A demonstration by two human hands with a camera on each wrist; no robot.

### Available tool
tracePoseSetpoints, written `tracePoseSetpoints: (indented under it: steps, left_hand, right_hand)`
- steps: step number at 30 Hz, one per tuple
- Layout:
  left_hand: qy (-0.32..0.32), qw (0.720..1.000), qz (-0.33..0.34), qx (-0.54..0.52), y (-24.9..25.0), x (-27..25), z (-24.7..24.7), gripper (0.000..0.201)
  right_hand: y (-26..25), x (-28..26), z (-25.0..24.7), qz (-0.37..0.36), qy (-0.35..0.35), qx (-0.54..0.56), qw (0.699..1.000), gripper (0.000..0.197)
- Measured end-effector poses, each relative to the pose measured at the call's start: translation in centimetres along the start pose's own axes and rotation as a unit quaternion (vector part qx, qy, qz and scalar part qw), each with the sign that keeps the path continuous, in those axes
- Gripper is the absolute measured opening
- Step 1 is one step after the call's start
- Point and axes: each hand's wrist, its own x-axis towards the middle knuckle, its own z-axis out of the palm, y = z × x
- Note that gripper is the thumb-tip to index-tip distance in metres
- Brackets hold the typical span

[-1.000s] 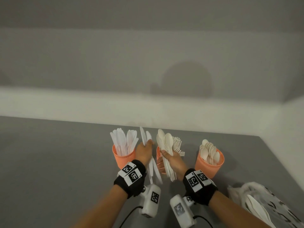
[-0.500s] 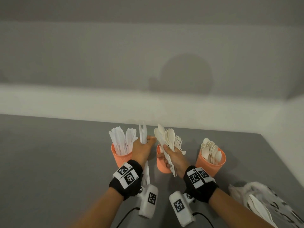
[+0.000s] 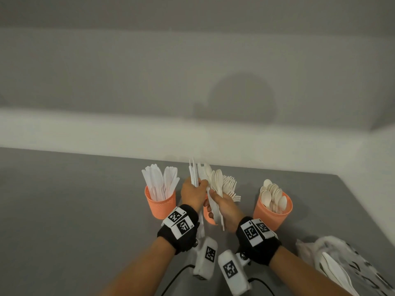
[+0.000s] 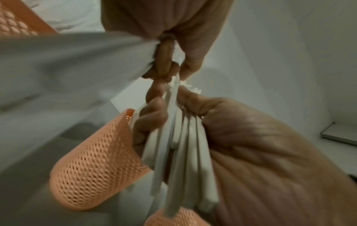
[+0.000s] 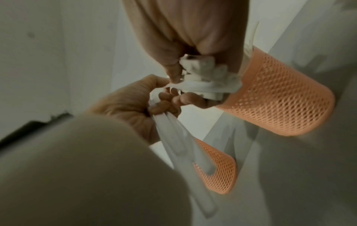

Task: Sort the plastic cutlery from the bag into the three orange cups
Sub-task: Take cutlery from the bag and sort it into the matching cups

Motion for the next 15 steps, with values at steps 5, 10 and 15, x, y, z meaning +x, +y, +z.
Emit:
tracePoseSetpoints:
  steps: [5,10,15]
  left_hand:
    - [0.007,0.999,-0.012,-0.033,-0.5,0.2,-0.6,0.005]
    - [0.006,1.000,0.021,0.015,-0.5,0.7,-2.3,0.021]
    - [0.055,0.991,0.032,-0.122,2.1,3.1,-6.5,0.025]
  right_hand:
    - [0.1,0.1,0.2,-0.008,0.001,-0.011,1.000,0.019]
    - [-0.4,-0.5,0.7,-0.010,-0.020,-0.035,0.999,0.018]
    - [-1.2,-0.2,-0.1,0.003,-0.037,-0.020,0.999,0.017]
